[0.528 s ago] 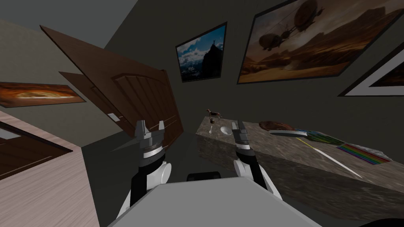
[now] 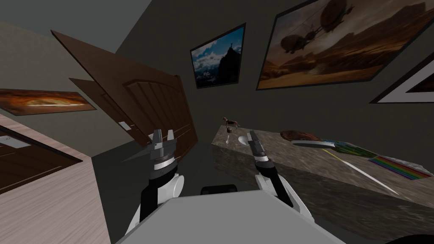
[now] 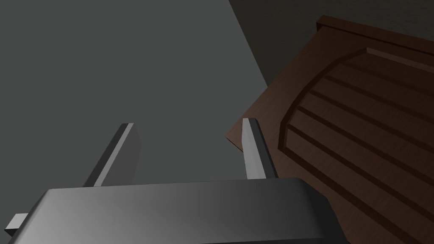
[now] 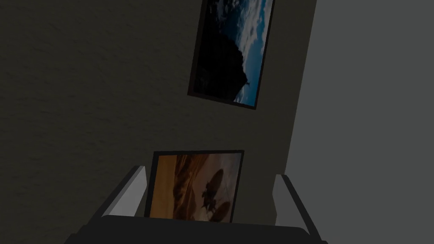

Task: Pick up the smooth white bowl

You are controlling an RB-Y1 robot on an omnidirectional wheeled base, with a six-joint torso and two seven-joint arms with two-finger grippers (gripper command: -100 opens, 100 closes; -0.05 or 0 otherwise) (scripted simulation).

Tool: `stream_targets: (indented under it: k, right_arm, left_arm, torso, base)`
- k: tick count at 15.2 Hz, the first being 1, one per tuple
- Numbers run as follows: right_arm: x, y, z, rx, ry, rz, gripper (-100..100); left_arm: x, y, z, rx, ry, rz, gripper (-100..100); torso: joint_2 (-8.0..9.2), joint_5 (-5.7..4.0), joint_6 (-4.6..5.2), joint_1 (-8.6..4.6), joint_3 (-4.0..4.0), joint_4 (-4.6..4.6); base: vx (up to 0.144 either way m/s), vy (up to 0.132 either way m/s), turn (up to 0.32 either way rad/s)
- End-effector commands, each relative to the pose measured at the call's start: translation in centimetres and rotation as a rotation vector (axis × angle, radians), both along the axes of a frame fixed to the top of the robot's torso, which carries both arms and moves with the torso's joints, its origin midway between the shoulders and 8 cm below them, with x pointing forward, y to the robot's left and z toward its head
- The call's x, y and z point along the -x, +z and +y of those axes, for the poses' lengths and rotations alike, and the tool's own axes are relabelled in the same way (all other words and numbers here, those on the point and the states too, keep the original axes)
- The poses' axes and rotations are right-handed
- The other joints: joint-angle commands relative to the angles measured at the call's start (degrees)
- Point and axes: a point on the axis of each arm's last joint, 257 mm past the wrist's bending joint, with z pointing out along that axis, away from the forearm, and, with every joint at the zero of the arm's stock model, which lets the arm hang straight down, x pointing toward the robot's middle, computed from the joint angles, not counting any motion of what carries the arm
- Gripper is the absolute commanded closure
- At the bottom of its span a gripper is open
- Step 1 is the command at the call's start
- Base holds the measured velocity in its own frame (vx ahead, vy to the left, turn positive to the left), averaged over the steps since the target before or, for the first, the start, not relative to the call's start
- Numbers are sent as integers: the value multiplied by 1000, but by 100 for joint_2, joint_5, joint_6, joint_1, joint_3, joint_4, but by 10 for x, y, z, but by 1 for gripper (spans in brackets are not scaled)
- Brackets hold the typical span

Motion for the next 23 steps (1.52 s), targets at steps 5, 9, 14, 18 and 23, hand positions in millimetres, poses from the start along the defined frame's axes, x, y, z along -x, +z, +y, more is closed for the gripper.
stream_targets:
  k: [5, 9, 14, 18, 23]
  right_arm:
    - [-6, -28, 5, 148, 23, 75, -100]
    - [-11, -54, 5, 270, 34, 138, -100]
    - [-14, -84, -1, 405, 42, 206, -100]
    - [-16, -115, -12, 550, 45, 276, -100]
    - [-16, -147, -29, 703, 46, 346, -100]
  left_arm:
    - [0, 0, 0, 0, 0, 0, 0]
    - [0, 0, 0, 0, 0, 0, 0]
    - [0, 0, 0, 0, 0, 0, 0]
    - [0, 0, 0, 0, 0, 0, 0]
    - [0, 0, 0, 0, 0, 0, 0]
  torso:
    - [-2, 1, 0, 5, -1, 0]
    - [-5, 2, 0, 7, -3, -1]
    - [-8, 2, 0, 8, -5, -2]
    - [-11, 2, -1, 8, -6, -2]
    - [-15, 3, 0, 13, -9, -3]
  base:
    - [13, 43, 26]
    - [22, 50, 29]
    - [25, 50, 26]
    - [31, 52, 29]
    - [40, 61, 25]
